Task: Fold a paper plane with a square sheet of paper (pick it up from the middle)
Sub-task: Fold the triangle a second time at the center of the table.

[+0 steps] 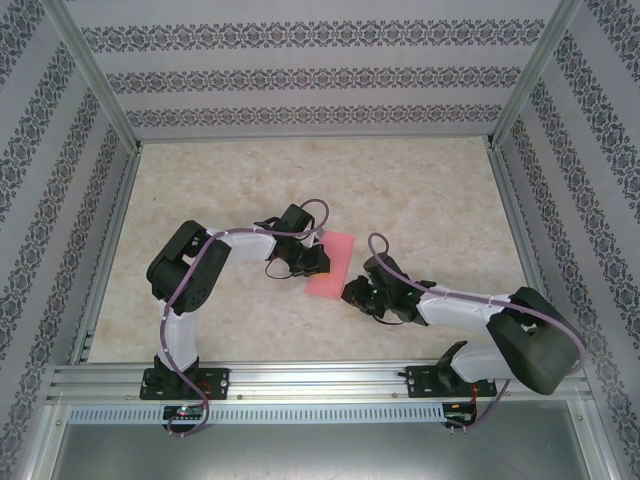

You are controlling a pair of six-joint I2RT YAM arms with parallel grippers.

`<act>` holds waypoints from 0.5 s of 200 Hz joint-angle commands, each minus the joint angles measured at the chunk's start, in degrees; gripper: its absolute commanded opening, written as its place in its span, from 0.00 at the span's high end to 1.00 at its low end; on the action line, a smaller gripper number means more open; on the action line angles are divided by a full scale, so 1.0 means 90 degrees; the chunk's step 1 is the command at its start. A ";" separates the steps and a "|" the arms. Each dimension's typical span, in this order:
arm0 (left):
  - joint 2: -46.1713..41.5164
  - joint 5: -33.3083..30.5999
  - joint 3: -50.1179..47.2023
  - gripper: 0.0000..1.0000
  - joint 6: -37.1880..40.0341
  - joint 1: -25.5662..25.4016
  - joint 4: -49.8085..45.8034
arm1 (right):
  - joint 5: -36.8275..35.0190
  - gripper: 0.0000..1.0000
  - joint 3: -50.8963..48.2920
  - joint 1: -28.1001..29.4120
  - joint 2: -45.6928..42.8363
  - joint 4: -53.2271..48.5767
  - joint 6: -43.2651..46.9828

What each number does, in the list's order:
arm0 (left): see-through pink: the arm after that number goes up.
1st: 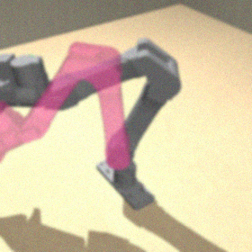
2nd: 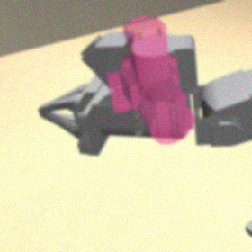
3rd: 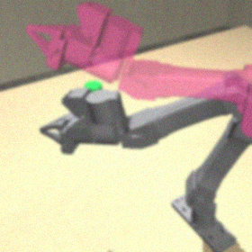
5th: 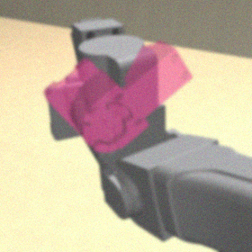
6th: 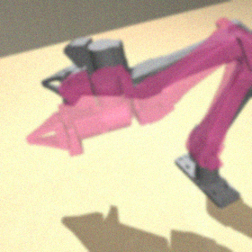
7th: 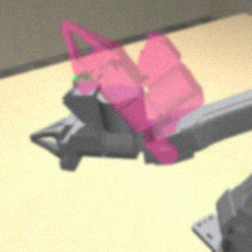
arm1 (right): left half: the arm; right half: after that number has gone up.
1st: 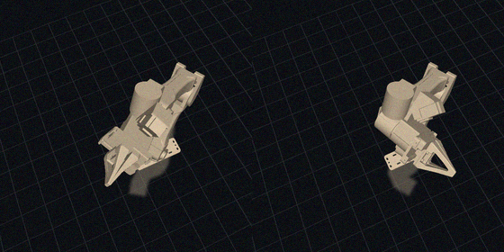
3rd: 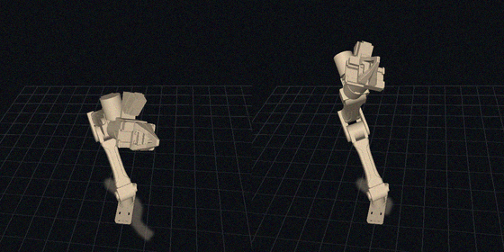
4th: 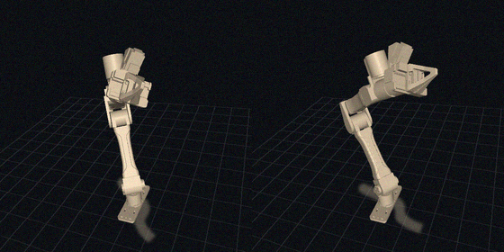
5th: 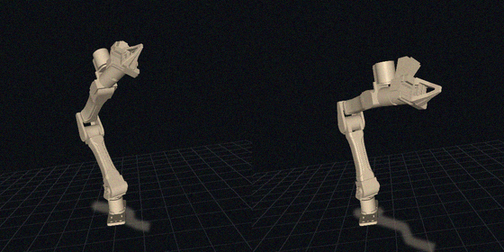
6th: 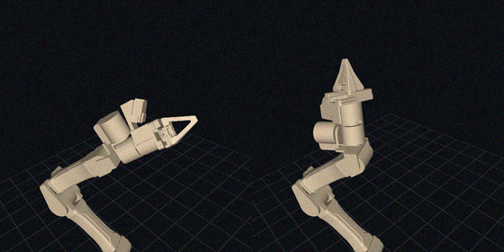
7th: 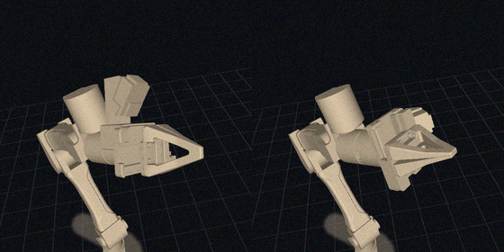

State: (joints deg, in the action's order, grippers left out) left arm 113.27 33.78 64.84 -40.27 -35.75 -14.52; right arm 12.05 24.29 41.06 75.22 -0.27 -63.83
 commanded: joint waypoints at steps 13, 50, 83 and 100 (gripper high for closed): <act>-0.0225 -0.0113 0.0210 0.82 0.0252 -0.0064 -0.0626 | -0.0545 0.64 0.0352 -0.0371 -0.0249 -0.0229 0.0239; -0.0361 -0.0255 0.0441 0.80 0.0430 -0.0061 -0.0960 | -0.0209 0.59 0.0699 -0.0534 0.0231 0.0225 0.0362; -0.0341 -0.0325 0.0423 0.80 0.0463 -0.0062 -0.0984 | 0.0025 0.58 0.0927 -0.0548 0.0792 0.0532 0.0393; -0.0284 -0.0355 0.0455 0.80 0.0490 -0.0057 -0.0993 | 0.0029 0.58 0.1025 -0.0539 0.1022 0.0567 0.0383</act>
State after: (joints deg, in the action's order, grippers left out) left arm 112.09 31.88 67.57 -37.69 -35.81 -21.54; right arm 11.25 31.53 36.60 81.95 2.26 -61.45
